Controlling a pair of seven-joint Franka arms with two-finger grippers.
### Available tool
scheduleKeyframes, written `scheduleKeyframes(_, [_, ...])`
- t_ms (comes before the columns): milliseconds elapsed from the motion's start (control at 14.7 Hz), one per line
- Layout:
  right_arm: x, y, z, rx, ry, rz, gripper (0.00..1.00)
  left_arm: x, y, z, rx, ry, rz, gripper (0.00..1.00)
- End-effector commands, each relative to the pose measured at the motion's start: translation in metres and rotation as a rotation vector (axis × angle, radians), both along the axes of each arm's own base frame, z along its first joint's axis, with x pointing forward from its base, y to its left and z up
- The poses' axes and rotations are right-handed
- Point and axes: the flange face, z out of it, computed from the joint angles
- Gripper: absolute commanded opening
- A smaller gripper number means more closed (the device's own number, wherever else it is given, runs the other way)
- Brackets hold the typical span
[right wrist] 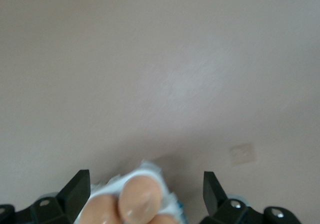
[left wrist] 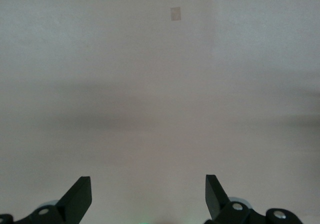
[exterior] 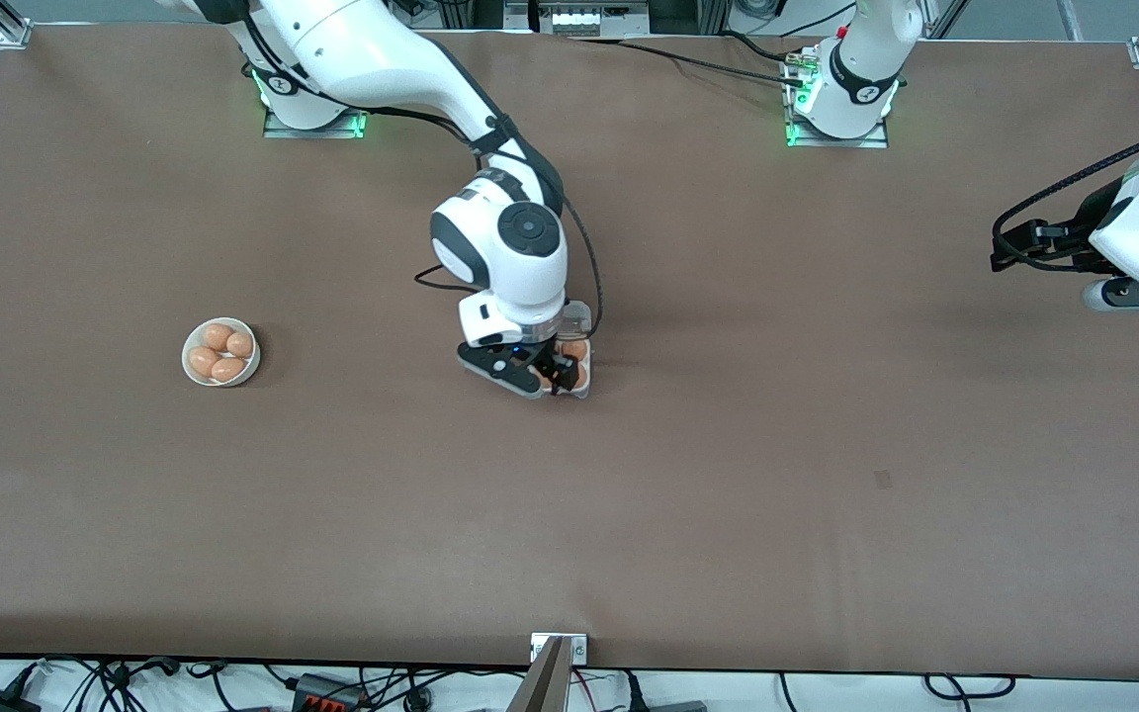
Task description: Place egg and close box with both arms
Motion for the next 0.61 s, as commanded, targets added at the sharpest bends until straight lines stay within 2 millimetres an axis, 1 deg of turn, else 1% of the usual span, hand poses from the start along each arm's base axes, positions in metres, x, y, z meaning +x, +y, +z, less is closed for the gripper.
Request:
scheduleKeyframes(0, [0.017,-0.048,0.054,-0.097,0.086,0.105,1.00,0.004,0.001,0.005,-0.013,-0.003,-0.016,1.00])
scheduleKeyframes(136, [0.023,-0.087,0.094,-0.159,0.179,0.244,1.00,0.004,0.002,0.005,-0.013,-0.003,-0.014,1.00])
scheduleKeyframes(204, [0.029,-0.109,0.114,-0.148,0.214,0.276,1.00,0.004,0.001,0.005,-0.013,-0.003,-0.016,1.00])
scheduleKeyframes(340, [0.043,-0.158,0.144,-0.080,0.275,0.341,1.00,0.004,0.001,0.005,-0.013,-0.003,-0.016,1.00])
scheduleKeyframes(408, [0.049,-0.189,0.163,-0.044,0.305,0.385,1.00,0.004,0.002,0.005,-0.013,-0.003,-0.014,1.00])
scheduleKeyframes(544, [0.055,-0.255,0.187,-0.013,0.383,0.460,1.00,0.004,0.000,0.005,-0.013,-0.003,-0.016,1.00])
